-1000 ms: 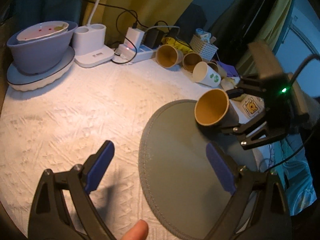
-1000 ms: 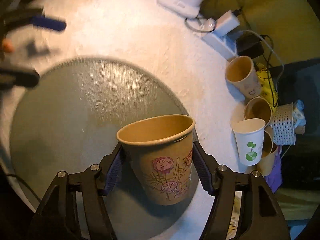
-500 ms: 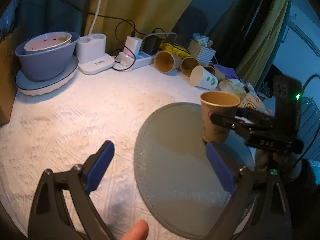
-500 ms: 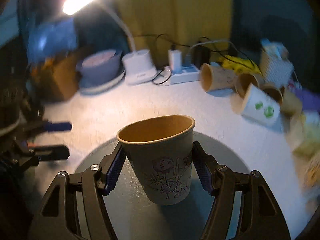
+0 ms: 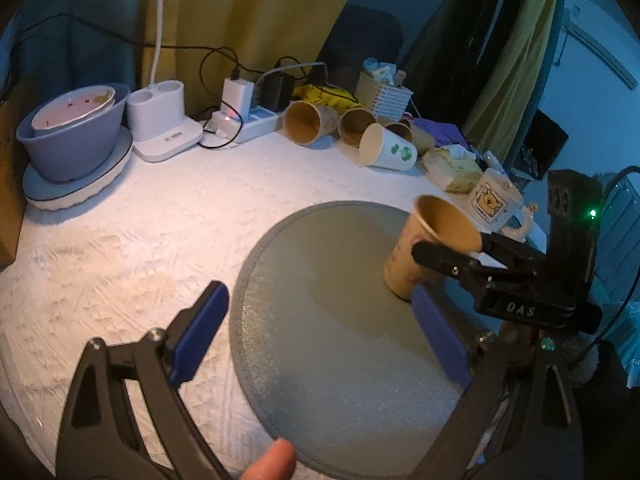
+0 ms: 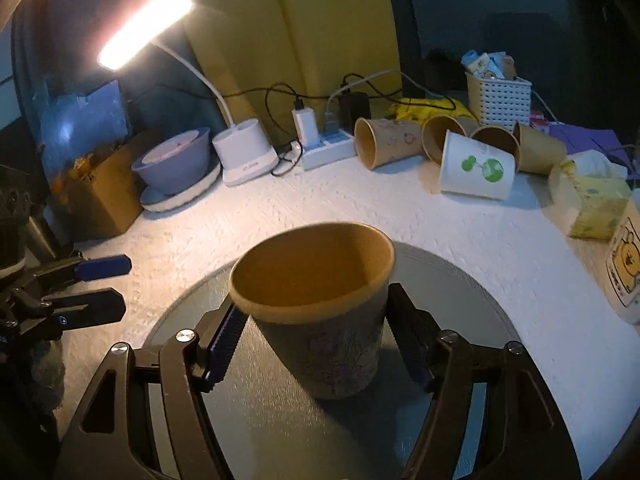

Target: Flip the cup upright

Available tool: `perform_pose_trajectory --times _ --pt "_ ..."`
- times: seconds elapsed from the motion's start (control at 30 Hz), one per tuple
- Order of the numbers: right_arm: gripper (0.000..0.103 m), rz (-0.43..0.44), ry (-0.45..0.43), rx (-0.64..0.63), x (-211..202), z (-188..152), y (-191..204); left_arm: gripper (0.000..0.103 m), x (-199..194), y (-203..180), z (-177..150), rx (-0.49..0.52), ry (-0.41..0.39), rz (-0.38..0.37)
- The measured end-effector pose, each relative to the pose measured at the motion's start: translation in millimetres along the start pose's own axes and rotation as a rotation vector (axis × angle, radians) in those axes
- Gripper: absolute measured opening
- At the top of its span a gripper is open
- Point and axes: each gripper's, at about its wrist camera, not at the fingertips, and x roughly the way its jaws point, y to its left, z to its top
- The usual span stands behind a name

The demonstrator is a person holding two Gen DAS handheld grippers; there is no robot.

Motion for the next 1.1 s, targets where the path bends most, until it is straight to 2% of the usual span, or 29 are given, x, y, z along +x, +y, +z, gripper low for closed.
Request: perform_pose_trajectory --times 0.37,0.7,0.97,1.1 --pt "0.075 -0.068 0.005 -0.001 -24 -17 13 0.094 -21 -14 -10 0.027 -0.033 -0.019" --pt "0.075 -0.136 -0.015 0.016 -60 -32 35 0.094 -48 -33 -28 0.091 -0.069 -0.023" --pt "0.075 -0.248 0.021 0.078 -90 -50 46 0.094 -72 -45 -42 0.135 -0.114 -0.020" --pt "0.075 -0.293 0.010 0.101 -108 -58 52 0.094 -84 -51 -48 0.149 -0.142 -0.018"
